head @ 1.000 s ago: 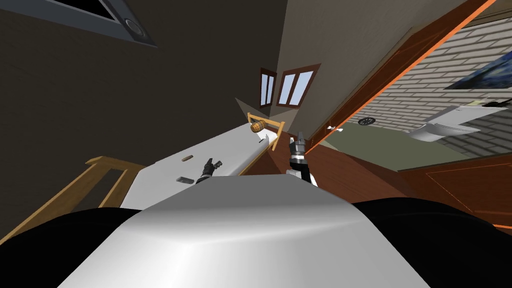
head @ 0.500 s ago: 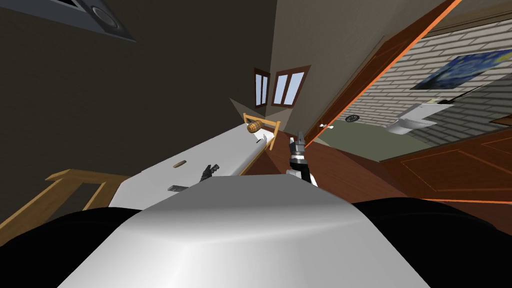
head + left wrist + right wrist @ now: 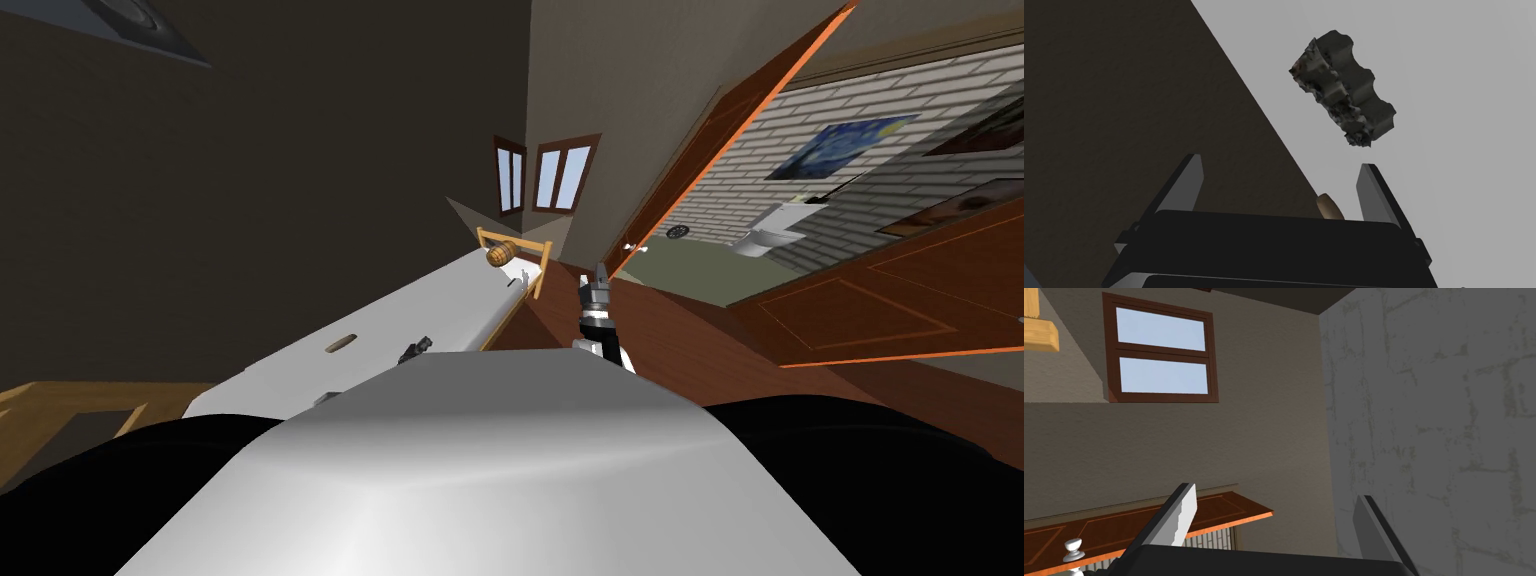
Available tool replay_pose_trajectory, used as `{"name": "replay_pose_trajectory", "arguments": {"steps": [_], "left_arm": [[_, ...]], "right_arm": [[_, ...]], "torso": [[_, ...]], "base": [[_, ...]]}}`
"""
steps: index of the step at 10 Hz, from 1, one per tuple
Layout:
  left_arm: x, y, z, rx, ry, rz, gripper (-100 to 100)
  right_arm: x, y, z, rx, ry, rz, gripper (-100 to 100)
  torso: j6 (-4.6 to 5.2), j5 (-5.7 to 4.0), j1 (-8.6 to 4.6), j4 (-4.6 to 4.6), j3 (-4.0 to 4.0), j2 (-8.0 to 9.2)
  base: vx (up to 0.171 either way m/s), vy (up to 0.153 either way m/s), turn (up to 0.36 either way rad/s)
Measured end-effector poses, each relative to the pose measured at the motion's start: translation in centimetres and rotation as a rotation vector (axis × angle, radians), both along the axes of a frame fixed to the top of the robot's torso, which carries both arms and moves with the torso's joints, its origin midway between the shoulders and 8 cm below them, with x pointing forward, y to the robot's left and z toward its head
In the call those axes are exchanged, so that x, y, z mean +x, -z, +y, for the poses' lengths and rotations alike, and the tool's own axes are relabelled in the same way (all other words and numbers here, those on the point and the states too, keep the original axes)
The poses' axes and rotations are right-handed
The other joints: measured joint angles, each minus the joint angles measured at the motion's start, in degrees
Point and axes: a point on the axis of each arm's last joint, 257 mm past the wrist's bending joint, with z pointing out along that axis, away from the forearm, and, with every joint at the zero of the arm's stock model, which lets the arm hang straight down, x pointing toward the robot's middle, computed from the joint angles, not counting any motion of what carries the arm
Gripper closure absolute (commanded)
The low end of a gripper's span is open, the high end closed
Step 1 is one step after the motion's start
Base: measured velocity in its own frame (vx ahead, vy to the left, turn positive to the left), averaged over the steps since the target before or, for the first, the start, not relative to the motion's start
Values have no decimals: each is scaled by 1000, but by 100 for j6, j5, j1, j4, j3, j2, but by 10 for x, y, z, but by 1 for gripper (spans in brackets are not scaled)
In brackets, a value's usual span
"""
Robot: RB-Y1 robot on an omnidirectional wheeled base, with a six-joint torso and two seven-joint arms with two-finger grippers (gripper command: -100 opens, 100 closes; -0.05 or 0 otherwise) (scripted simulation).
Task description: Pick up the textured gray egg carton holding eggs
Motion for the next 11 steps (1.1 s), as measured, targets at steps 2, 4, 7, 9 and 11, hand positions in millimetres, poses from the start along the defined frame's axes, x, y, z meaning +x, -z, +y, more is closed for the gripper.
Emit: {"name": "replay_pose_trajectory", "arguments": {"steps": [2, 4, 7, 9, 11], "left_arm": [[-22, 21, 12, 9, -30, 77, -100], [-46, 35, 25, 19, -55, 148, -100], [-78, 56, 46, 33, -92, 250, -100], [-99, 64, 55, 45, -109, 312, -100], [-100, 64, 56, 46, -110, 317, -100]], "right_arm": [[0, 0, 0, 0, 0, 0, 0], [0, 0, 0, 0, 0, 0, 0], [0, 0, 0, 0, 0, 0, 0], [0, 0, 0, 0, 0, 0, 0], [0, 0, 0, 0, 0, 0, 0]], "torso": [[1, 2, 8, 0, -1, -1], [-2, 1, 8, 0, 0, 1], [1, 1, 7, 1, 1, 1], [-2, 1, 6, 1, 2, 4], [-5, -1, -7, 0, 0, 0]], "base": [[9, 44, -253], [3, 37, -168], [-3, 38, -229], [-6, 27, -102], [5, 10, 12]]}}
